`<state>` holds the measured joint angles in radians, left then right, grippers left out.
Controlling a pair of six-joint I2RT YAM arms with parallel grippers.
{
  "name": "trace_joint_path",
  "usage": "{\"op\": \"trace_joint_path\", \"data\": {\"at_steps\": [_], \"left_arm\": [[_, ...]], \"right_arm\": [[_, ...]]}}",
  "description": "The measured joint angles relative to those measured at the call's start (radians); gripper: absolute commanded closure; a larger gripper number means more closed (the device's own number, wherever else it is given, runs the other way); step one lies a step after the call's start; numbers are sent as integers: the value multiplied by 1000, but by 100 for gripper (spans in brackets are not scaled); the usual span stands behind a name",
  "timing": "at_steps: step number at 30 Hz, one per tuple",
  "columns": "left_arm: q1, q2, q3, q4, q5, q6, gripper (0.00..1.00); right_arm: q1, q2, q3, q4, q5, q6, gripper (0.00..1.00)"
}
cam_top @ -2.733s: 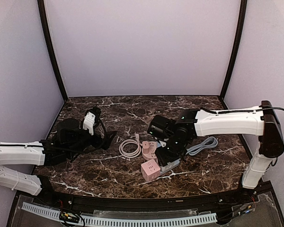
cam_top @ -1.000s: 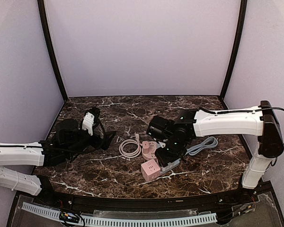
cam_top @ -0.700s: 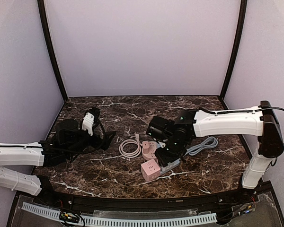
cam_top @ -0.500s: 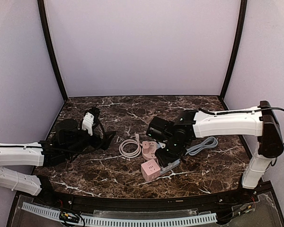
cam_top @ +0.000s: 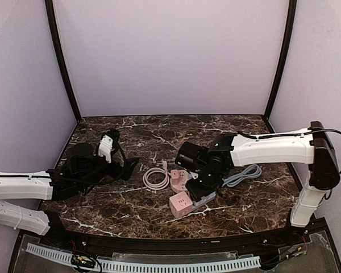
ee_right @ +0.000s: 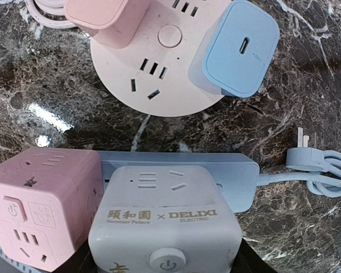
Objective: Insert the plug
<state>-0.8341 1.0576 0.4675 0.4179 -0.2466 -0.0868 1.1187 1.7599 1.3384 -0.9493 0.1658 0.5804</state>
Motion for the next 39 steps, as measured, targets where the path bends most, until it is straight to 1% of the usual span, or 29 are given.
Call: {"op": "trace_joint_path", "data": {"at_steps": [17,20,39], "left_arm": [[0,-11,0,0,0,0,2],[0,-11,0,0,0,0,2],[0,-11,-6,0,2,0,2]], "right_arm": [[1,53,47,-35,8,5,100],[2,91,50,-28,11,6,100],[4,73,17,4,17,5,100]]}}
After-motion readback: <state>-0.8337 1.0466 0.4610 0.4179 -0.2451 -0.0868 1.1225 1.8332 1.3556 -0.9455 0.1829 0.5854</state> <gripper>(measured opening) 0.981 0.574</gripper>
